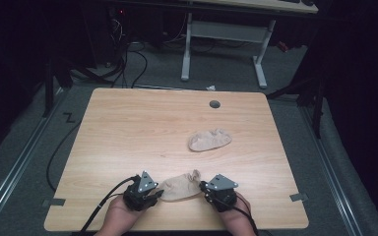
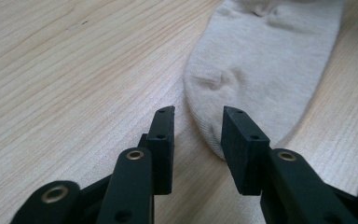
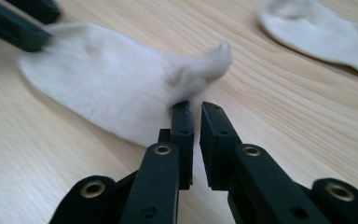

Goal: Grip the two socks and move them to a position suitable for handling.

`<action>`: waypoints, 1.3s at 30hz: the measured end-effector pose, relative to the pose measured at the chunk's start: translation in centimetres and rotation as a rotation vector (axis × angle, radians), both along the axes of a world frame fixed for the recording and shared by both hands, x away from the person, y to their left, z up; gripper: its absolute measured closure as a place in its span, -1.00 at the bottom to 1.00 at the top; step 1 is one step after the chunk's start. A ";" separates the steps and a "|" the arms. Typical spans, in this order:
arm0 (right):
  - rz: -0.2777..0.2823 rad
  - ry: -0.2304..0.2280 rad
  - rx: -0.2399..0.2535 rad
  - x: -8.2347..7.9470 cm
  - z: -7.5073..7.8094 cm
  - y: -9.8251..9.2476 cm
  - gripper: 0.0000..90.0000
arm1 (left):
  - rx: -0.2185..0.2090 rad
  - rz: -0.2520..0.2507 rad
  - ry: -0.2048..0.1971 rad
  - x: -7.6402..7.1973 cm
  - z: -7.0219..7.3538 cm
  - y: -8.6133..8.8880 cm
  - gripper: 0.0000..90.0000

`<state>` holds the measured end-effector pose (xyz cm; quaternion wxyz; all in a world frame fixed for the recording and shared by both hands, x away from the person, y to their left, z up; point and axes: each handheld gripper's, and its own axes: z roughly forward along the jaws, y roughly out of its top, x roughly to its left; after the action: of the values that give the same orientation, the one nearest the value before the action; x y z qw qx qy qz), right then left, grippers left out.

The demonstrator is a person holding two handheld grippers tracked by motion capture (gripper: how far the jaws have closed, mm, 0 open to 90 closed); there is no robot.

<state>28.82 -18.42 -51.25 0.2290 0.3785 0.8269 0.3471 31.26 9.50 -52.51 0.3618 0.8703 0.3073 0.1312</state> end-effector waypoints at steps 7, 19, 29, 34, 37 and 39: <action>-0.047 -0.042 0.031 0.7 1.2 -1.4 0.88 | -0.034 -0.004 -0.012 0.0 0.5 0.0 0.35; -0.006 0.064 -0.016 4.5 -0.6 0.3 1.00 | -0.030 -0.024 0.000 0.5 0.2 -0.6 0.68; 0.034 0.085 -0.018 2.6 -1.2 0.4 0.99 | -0.001 -0.054 0.012 -0.2 0.1 -0.6 0.66; 0.091 0.087 -0.029 0.8 -1.1 1.5 0.98 | 0.034 -0.062 0.005 -1.1 0.3 0.3 0.64; 0.124 0.077 -0.039 0.4 -1.1 2.5 0.91 | 0.038 -0.049 0.016 -1.1 0.5 1.1 0.62; 0.127 0.066 -0.025 0.3 -0.9 2.4 0.85 | 0.027 -0.045 0.019 -1.1 0.6 1.4 0.55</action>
<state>29.11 -15.97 -52.10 0.1838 0.3338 0.8606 0.3380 30.16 10.86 -51.90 0.3498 0.8830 0.2893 0.1191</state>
